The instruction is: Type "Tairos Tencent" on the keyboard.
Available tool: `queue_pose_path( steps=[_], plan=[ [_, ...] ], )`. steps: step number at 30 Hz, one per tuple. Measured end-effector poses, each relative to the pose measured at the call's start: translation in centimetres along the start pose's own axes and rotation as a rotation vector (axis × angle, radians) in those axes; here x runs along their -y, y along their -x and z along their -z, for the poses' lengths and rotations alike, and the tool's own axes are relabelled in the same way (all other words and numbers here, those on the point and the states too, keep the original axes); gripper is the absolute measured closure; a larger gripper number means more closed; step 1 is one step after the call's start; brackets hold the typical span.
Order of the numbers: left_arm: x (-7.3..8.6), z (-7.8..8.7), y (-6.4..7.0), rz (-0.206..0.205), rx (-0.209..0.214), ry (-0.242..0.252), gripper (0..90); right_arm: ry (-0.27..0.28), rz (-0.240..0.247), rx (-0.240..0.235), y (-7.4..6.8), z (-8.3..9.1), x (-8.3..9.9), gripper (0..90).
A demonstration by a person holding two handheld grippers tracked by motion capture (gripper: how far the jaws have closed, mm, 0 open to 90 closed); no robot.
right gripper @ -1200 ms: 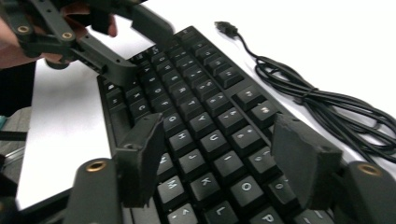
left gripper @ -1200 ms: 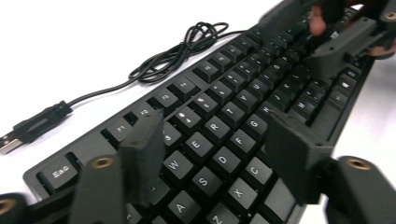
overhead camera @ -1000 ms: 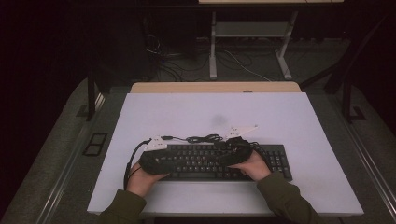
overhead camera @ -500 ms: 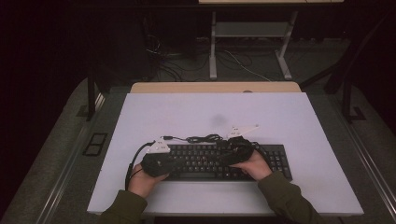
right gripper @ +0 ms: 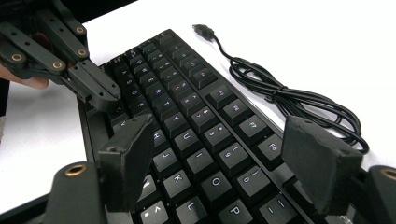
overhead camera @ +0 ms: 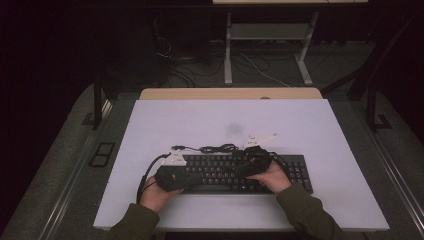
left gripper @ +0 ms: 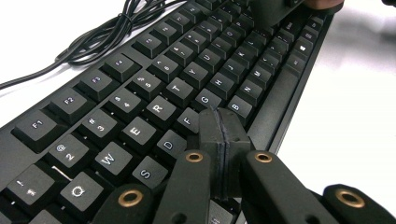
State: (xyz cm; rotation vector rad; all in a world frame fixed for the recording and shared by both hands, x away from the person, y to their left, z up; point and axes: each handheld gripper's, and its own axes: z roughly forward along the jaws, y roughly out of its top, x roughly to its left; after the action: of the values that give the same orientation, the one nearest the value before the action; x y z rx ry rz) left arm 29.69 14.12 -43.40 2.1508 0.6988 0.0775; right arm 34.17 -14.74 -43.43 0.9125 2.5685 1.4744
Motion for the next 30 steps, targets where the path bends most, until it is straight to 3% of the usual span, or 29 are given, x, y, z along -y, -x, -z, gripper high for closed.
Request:
queue_pose_path(
  steps=[15, 30],
  plan=[
    [0.12, -0.37, 0.02, -0.01, -0.003, -0.022, 88.8, -0.002, 0.001, 0.004, 0.02, 0.02, -0.02, 25.4],
    [-0.04, -0.16, 0.09, -0.013, -0.007, -0.013, 88.8, 0.001, 0.0, 0.002, 0.01, 0.1, -0.08, 25.3]
  ],
)
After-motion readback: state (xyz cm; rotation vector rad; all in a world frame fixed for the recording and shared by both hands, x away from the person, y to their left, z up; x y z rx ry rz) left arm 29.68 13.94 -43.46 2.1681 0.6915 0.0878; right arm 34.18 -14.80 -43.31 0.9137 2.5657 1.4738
